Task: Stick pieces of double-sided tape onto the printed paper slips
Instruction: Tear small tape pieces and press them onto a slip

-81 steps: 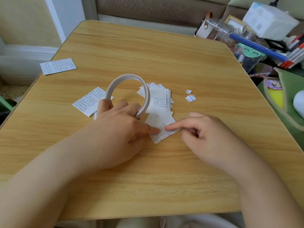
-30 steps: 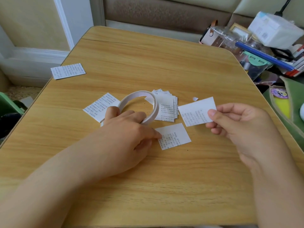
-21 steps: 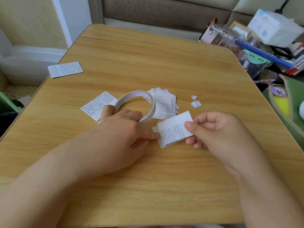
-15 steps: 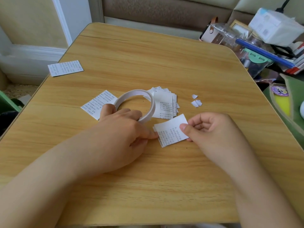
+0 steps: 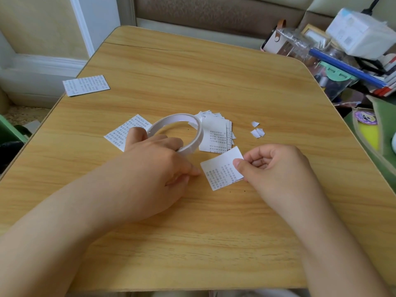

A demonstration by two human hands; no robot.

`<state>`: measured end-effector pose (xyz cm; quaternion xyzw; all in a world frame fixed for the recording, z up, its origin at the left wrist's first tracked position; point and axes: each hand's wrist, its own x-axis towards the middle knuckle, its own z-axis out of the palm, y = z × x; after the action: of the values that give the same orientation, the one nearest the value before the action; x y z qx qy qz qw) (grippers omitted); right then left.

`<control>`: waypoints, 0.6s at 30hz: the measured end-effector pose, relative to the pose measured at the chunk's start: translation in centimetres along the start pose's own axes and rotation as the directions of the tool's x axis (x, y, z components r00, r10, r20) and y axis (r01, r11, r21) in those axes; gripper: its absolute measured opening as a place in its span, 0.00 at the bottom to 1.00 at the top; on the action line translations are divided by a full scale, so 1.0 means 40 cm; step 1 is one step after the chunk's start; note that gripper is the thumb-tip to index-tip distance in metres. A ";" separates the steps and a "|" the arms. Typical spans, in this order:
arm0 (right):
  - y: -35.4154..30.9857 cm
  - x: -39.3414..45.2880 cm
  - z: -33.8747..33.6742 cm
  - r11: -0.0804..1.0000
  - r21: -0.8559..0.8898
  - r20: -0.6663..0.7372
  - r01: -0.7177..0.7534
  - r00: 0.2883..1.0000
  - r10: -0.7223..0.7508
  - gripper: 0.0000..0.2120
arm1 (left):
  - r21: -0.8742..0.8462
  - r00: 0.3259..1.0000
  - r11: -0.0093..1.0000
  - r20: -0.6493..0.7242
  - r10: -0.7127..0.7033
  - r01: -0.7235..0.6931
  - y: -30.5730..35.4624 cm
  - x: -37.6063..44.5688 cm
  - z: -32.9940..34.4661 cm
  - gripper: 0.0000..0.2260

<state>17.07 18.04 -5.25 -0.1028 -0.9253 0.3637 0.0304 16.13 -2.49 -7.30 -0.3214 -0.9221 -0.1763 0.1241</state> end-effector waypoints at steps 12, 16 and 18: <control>0.004 -0.001 -0.001 1.000 -0.006 0.005 0.010 1.000 -0.010 0.10 | -0.001 1.000 1.000 0.019 0.011 -0.011 0.017 0.003 0.001 0.17; 0.006 -0.003 -0.002 1.000 -0.006 0.011 0.021 1.000 -0.020 0.09 | -0.004 0.999 1.000 0.039 0.020 -0.019 0.019 0.004 0.006 0.18; 0.006 -0.002 -0.001 1.000 -0.007 0.013 0.025 1.000 -0.025 0.09 | -0.015 0.998 1.000 0.054 0.017 -0.017 0.019 0.004 0.006 0.18</control>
<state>17.22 18.25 -5.38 -0.0890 -0.9280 0.3608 0.0284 16.47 -1.73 -7.28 -0.3348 -0.9211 -0.1729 0.0982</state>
